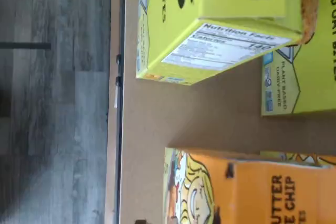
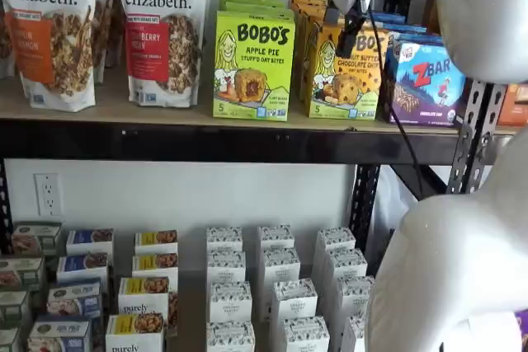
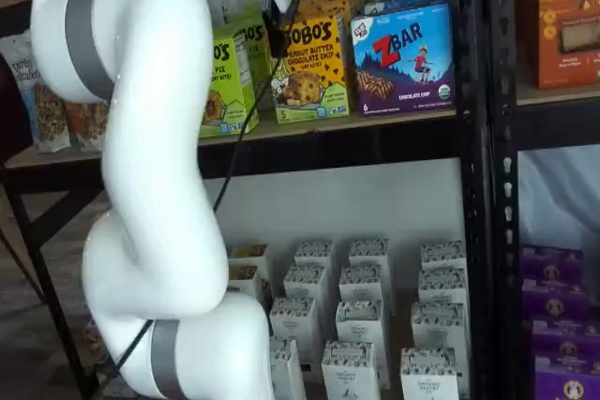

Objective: Pick up the orange box on the top shelf, the fifth box from the left

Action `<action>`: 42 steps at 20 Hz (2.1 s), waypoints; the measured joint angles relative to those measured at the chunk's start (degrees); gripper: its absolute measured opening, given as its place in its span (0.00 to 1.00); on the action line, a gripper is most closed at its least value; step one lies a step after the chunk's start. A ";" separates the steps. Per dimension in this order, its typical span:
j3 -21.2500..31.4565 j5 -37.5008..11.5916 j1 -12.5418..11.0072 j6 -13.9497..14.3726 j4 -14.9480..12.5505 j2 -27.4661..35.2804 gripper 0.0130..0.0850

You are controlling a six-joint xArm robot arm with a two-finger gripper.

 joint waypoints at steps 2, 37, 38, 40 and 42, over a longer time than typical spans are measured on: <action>0.56 -0.41 0.45 0.34 -0.65 -0.13 1.00; 0.56 0.78 0.95 0.59 -2.68 0.82 0.61; 0.54 0.81 0.95 0.60 -2.66 0.82 0.61; 0.42 0.99 1.01 0.65 -2.79 0.88 0.61; 0.44 0.97 1.03 0.65 -2.87 0.86 0.61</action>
